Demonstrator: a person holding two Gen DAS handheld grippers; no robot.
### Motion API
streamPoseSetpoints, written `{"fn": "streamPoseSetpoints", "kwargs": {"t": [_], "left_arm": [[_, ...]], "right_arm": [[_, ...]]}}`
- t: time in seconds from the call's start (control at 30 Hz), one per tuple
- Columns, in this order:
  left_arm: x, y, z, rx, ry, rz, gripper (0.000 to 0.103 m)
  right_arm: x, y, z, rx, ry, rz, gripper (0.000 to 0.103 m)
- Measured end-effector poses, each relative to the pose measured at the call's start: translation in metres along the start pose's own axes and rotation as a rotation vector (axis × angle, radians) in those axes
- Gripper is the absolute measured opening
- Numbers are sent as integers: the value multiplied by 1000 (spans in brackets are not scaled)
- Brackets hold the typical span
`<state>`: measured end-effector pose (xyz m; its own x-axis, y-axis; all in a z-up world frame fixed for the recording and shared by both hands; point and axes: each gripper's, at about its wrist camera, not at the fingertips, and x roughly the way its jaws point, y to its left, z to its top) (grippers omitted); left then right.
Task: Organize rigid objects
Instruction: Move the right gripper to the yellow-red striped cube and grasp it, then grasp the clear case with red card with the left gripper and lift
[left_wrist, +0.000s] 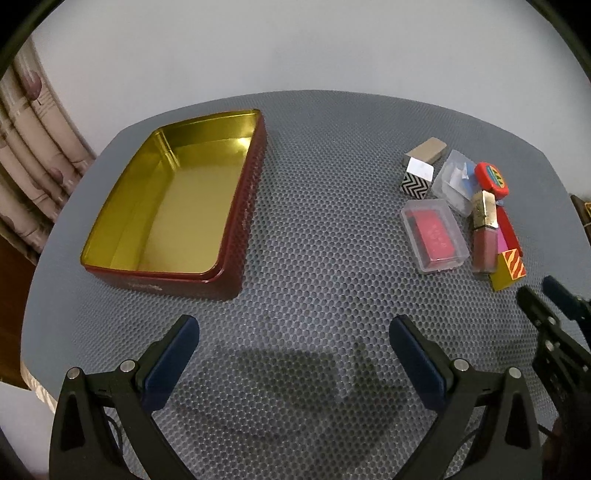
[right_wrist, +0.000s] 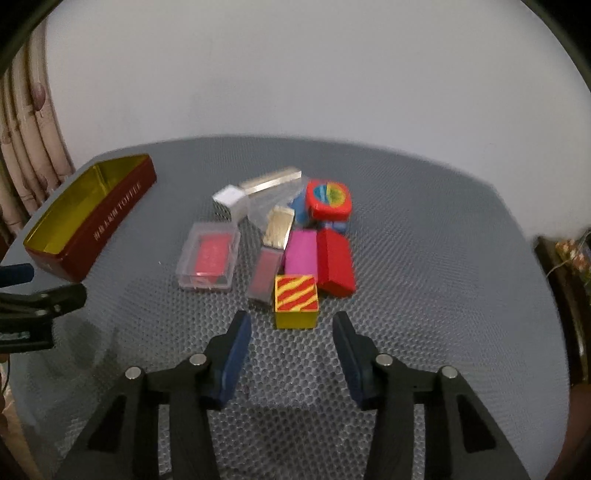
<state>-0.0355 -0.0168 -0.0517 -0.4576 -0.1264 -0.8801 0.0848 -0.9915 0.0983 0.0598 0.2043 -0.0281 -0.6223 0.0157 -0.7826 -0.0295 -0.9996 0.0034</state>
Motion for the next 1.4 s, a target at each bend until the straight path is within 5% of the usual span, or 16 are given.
{"fn": "streamPoseSetpoints", "kwargs": {"t": [0.3,0.5,1.07,1.4], "left_arm": [[13,-6,7,17,17,4,102],[18,-10,12,18,29,2,102],[40,-79,62,13,114,-162,102],[83,-101,79,5,211,-126,102]], "right_arm": [[39,-6,5,14,50,13,45],[55,-5,7,25,55,38,30],[62,-12,3,51,13,20,30],[76,-4,15,72,-1,45,31]]}}
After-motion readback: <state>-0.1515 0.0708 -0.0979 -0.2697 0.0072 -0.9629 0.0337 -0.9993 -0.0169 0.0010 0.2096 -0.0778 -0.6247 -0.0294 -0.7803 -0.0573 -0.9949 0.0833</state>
